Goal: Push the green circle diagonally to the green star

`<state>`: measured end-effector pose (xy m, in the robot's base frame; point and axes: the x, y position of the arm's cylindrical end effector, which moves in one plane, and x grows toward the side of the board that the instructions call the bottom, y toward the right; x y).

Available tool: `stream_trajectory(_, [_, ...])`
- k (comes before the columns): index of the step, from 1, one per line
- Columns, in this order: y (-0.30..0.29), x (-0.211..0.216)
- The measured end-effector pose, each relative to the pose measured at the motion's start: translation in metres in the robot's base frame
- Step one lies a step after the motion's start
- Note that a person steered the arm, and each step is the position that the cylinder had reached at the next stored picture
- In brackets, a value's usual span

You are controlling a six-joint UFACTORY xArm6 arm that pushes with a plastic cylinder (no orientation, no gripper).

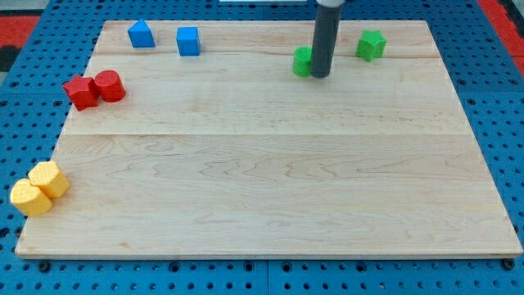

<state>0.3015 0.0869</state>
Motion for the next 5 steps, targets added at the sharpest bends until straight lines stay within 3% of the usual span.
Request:
stream_trajectory(1, [-0.032, 0.053])
stream_trajectory(4, [-0.077, -0.045])
stream_trajectory(5, [-0.012, -0.003])
